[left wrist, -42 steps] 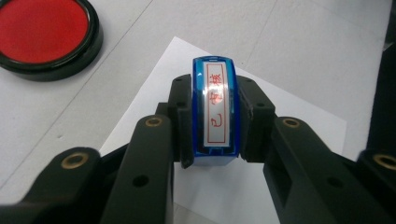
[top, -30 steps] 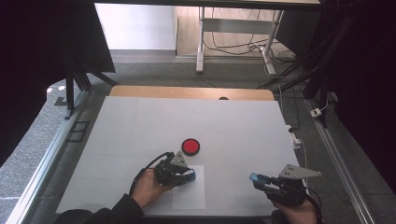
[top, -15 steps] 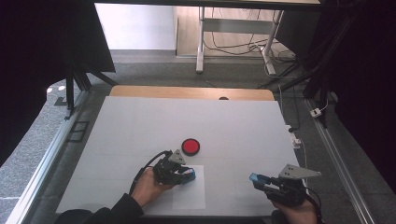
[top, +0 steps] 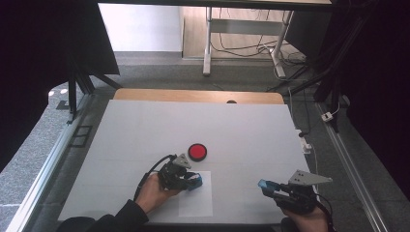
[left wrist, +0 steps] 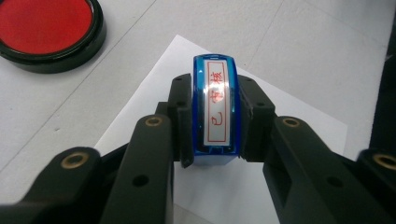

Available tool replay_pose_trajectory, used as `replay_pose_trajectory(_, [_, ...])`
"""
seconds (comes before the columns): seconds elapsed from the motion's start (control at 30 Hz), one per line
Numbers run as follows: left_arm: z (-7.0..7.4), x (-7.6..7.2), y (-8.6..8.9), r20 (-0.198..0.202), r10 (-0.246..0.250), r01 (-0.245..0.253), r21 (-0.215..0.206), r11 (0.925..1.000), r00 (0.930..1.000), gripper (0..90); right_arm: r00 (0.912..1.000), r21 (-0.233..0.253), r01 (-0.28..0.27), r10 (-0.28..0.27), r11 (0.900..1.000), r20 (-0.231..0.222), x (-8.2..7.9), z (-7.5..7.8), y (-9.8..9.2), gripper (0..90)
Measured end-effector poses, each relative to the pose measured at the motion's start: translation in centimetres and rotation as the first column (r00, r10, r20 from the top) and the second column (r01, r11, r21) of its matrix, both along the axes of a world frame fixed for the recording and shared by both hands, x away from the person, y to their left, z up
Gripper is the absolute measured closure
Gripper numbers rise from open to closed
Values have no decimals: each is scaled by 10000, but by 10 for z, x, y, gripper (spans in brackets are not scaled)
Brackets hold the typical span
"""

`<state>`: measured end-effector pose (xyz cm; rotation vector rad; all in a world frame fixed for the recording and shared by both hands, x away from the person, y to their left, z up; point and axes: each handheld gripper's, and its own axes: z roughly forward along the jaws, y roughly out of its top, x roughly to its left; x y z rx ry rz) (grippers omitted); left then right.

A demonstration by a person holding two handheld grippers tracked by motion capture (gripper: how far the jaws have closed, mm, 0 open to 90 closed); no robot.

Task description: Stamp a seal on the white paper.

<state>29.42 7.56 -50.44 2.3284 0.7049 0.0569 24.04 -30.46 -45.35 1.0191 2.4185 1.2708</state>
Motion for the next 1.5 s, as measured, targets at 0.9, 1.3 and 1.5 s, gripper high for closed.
replay_pose_trajectory(0.9, [4,-2,-5,319,-284,270,452,9986,9991,700,10000,15,-68,68,10000,-17,0,0,0,681])
replay_pose_trajectory(1.3, [16,0,2,372,-359,361,-30,9993,9987,699,10000,14,-93,93,10000,-20,1,0,0,681])
replay_pose_trajectory(1.5, [23,1,8,351,-410,423,-363,9984,9985,699,10000,-4,-75,75,10000,-52,1,0,0,681])
